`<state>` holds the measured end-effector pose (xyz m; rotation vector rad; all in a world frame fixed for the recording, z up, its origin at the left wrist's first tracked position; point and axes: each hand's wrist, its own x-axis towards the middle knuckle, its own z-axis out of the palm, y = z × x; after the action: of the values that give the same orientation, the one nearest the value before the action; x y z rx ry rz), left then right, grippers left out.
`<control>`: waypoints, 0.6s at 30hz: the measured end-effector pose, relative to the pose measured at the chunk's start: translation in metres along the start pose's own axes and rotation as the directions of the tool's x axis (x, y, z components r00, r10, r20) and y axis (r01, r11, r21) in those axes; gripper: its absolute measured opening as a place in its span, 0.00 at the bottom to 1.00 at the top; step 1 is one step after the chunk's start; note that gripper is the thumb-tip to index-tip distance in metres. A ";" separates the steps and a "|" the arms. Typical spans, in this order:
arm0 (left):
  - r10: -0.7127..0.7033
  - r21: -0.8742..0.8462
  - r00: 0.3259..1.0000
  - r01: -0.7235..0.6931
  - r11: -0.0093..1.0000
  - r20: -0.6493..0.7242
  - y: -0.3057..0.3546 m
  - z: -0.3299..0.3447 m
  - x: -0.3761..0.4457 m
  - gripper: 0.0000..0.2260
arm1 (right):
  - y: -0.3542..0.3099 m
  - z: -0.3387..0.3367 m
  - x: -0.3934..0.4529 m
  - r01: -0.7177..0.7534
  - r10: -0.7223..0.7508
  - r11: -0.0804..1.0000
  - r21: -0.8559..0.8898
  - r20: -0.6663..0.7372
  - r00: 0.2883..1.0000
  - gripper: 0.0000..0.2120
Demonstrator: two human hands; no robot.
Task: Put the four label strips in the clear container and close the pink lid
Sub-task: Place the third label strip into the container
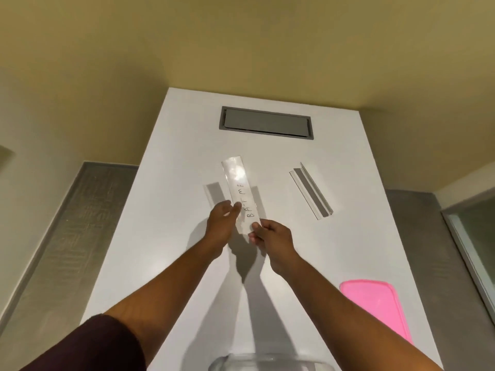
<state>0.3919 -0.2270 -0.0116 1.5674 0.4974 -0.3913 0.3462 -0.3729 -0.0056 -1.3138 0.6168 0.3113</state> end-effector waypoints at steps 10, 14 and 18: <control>0.061 -0.073 0.997 -0.058 0.996 0.045 -0.028 0.004 -0.147 0.19 | 0.038 -0.030 -0.123 -0.036 0.018 0.992 0.122 0.145 0.989 0.09; 0.099 0.003 0.989 -0.100 0.995 0.114 -0.041 -0.012 -0.186 0.19 | 0.046 -0.048 -0.163 0.077 -0.059 0.992 -0.100 0.176 0.983 0.10; 0.150 0.241 0.979 -0.179 0.954 0.134 -0.056 -0.030 -0.212 0.23 | 0.052 -0.063 -0.191 0.295 -0.302 0.819 -0.491 0.068 0.951 0.20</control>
<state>0.1817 -0.2117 0.0554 1.8063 0.2307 -0.4255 0.1495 -0.3967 0.0563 -1.8884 0.3347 0.2068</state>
